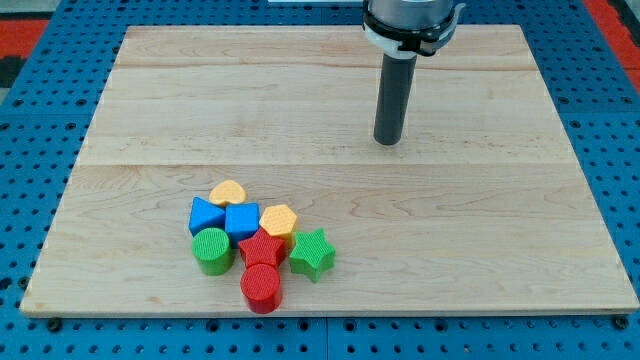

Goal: Separate the yellow hexagon from the group of blocks

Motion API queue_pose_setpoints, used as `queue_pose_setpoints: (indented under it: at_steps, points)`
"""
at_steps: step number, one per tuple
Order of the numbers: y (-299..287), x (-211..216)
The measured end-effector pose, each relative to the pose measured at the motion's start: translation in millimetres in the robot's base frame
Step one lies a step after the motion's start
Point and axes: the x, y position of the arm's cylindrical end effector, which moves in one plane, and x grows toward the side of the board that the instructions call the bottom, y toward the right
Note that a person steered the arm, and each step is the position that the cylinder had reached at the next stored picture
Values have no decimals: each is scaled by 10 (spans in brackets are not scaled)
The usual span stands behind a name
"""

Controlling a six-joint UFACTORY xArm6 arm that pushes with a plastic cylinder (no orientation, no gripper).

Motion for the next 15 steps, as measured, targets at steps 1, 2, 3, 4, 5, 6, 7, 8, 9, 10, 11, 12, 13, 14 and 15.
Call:
queue_pose_setpoints:
  at_steps: [1,2,3,4,5,6,7,8,9,10,11,12,13,14,15]
  points:
    - [0,1]
    - [587,1]
    - [1607,493]
    - [1904,1637]
    - [1800,2120]
    - [1716,2129]
    - [705,2131]
    - [-244,2130]
    - [-581,2131]
    - [-771,2133]
    - [-834,2123]
    - [-1144,2126]
    - [-1328,2126]
    - [-1397,2084]
    - [-1377,1711]
